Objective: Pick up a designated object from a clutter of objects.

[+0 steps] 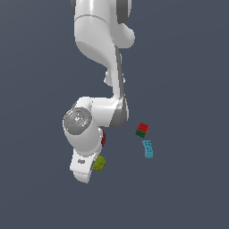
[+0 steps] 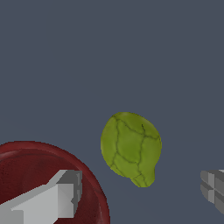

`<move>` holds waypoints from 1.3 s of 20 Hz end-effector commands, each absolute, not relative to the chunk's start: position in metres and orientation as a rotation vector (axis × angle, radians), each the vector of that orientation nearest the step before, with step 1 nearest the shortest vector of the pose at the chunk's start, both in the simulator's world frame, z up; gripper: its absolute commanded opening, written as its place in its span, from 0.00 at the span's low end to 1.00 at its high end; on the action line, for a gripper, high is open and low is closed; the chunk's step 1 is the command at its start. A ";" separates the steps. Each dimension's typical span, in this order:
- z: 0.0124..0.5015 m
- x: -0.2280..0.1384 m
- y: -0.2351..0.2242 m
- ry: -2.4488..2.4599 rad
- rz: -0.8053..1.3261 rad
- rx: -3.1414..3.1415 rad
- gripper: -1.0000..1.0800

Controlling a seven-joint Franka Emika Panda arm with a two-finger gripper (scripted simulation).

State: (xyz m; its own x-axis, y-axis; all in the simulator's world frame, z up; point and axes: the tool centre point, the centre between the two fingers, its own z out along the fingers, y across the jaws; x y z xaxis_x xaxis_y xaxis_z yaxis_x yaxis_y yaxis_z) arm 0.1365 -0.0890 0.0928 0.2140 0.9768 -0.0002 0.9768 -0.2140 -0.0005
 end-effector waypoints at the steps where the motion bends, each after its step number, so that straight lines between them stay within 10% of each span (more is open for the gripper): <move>1: 0.091 0.137 -0.090 -1.982 0.000 -2.438 0.96; 21: 0.041 0.137 -0.089 -1.983 0.000 -2.437 0.96; 22: 0.041 0.137 -0.089 -1.983 0.000 -2.437 0.00; 26: 0.041 0.137 -0.089 -1.983 0.000 -2.437 0.00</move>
